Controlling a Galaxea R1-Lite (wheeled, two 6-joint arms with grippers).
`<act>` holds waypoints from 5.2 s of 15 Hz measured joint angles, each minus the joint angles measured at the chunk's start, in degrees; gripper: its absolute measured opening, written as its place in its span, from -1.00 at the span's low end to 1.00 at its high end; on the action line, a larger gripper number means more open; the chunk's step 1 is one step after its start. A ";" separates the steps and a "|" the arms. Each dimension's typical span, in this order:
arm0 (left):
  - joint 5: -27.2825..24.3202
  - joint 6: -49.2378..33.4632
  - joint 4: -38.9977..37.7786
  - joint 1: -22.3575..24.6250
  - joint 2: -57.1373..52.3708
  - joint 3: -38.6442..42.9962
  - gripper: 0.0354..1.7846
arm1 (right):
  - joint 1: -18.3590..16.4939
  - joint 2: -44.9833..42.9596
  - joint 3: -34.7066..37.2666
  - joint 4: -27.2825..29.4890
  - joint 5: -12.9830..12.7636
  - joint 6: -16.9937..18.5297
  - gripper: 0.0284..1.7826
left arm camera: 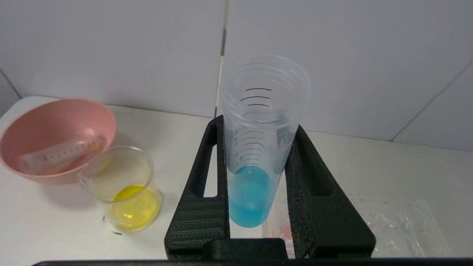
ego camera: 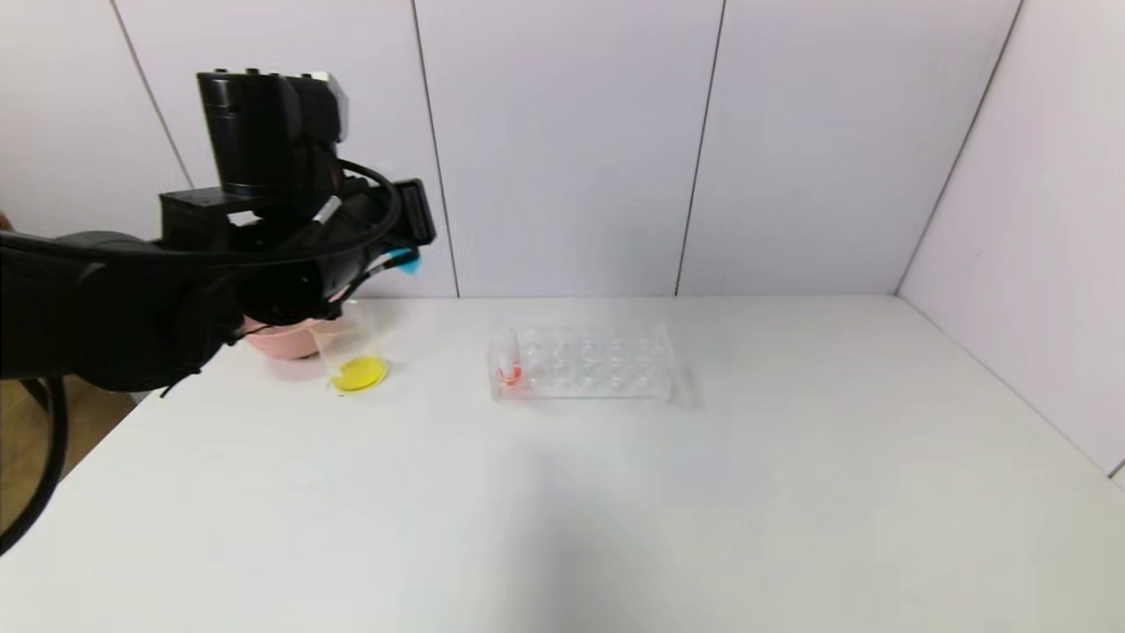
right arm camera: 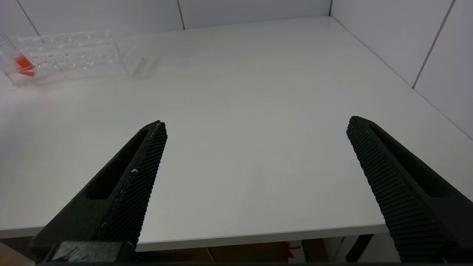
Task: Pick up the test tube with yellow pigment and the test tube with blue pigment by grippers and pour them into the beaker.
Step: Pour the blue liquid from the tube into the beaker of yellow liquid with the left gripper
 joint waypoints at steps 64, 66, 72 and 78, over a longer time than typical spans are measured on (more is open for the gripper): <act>-55.42 79.63 17.81 41.41 18.40 -23.02 -0.52 | 0.02 0.00 0.00 0.00 0.00 0.00 0.99; -55.42 79.43 17.54 41.14 18.47 -23.52 -0.52 | 0.07 0.00 0.00 0.00 0.00 -0.09 0.99; -55.33 79.09 17.57 39.41 18.44 -23.47 -0.52 | 0.02 0.00 0.00 0.00 0.00 -0.05 0.99; -54.75 78.85 17.83 38.36 17.46 -23.03 -0.52 | 0.02 0.00 0.00 0.00 0.00 -0.05 0.99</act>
